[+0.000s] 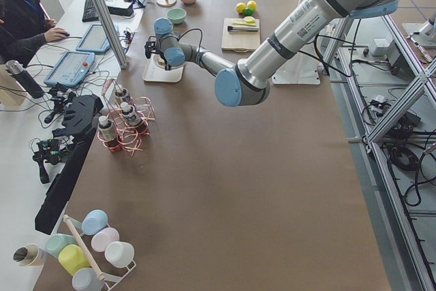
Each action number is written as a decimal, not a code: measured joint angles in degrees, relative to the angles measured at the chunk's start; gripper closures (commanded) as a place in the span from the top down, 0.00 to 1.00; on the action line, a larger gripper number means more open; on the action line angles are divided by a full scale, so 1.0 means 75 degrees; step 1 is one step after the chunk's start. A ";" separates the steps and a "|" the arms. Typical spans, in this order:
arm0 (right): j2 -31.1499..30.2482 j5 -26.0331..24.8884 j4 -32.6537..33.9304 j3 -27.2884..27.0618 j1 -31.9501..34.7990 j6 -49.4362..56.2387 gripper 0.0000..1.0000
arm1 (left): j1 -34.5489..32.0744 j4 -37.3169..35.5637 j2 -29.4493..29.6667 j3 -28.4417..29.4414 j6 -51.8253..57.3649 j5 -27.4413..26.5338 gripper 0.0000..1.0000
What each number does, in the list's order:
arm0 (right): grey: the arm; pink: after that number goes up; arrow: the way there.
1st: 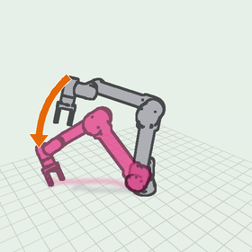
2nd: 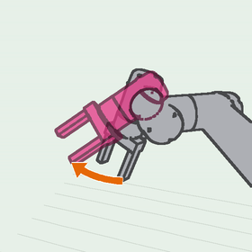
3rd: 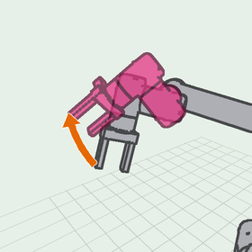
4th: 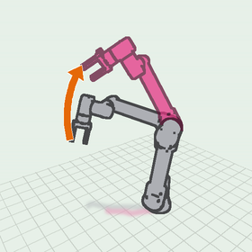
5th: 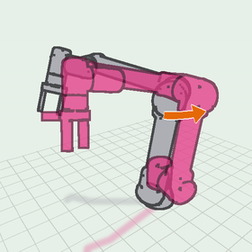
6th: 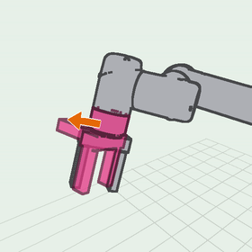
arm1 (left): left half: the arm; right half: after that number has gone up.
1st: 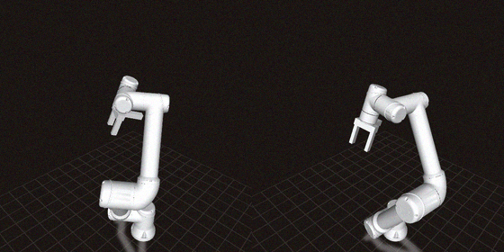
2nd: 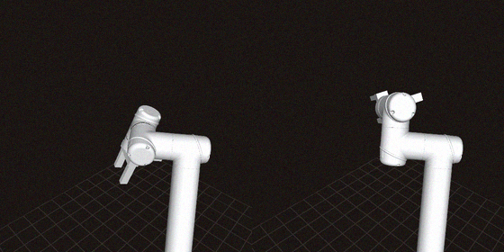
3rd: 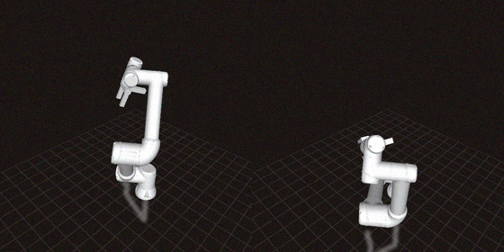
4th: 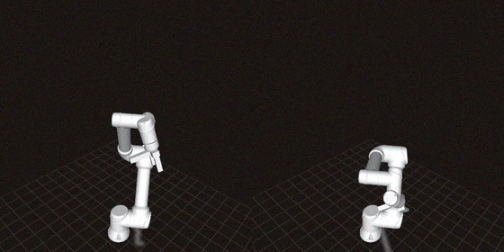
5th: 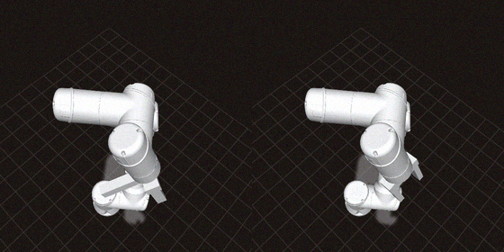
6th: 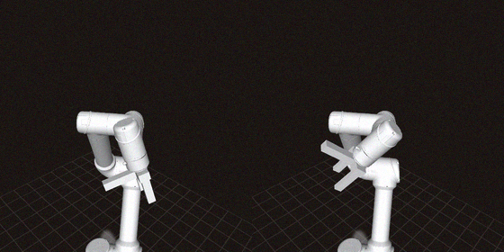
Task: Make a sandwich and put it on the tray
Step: 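Carry the plate with the left gripper onto the cream tray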
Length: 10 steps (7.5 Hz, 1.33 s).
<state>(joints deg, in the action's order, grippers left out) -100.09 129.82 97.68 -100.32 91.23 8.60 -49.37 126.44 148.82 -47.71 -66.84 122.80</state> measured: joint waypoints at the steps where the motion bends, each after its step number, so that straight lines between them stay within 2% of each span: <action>1: 0.0003 0.0000 -0.0026 0.0004 0.0000 -0.0007 1.00 | 0.0009 0.0254 0.0476 0.0804 -0.0004 -0.0152 0.00; 3: 0.0024 0.0006 -0.0038 0.0016 0.0000 -0.0018 1.00 | 0.0041 0.0404 0.0970 0.1480 -0.0011 -0.0399 0.00; 4: 0.0028 0.0015 -0.0039 0.0036 0.0000 -0.0020 1.00 | 0.0076 0.0435 0.1066 0.1551 -0.0009 -0.0498 0.09; 5: 0.0031 0.0021 -0.0039 0.0061 0.0000 -0.0016 1.00 | 0.0102 0.0489 0.1108 0.1570 -0.0002 -0.0558 0.10; 7: 0.0039 0.0032 -0.0040 0.0090 0.0000 -0.0009 1.00 | 0.0215 0.0550 0.1130 0.1532 0.0014 -0.0661 0.02; 9: 0.0035 0.0034 -0.0040 0.0106 -0.0003 0.0000 1.00 | 0.0358 0.0574 0.1118 0.1514 0.0016 -0.0789 0.01; 10: 0.0039 0.0030 -0.0039 0.0114 -0.0002 0.0001 1.00 | 0.0388 0.0577 0.1107 0.1511 0.0017 -0.0828 0.45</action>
<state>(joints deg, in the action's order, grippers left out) -99.80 130.04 97.38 -99.46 91.21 8.60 -46.46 130.77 157.12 -36.37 -66.71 116.59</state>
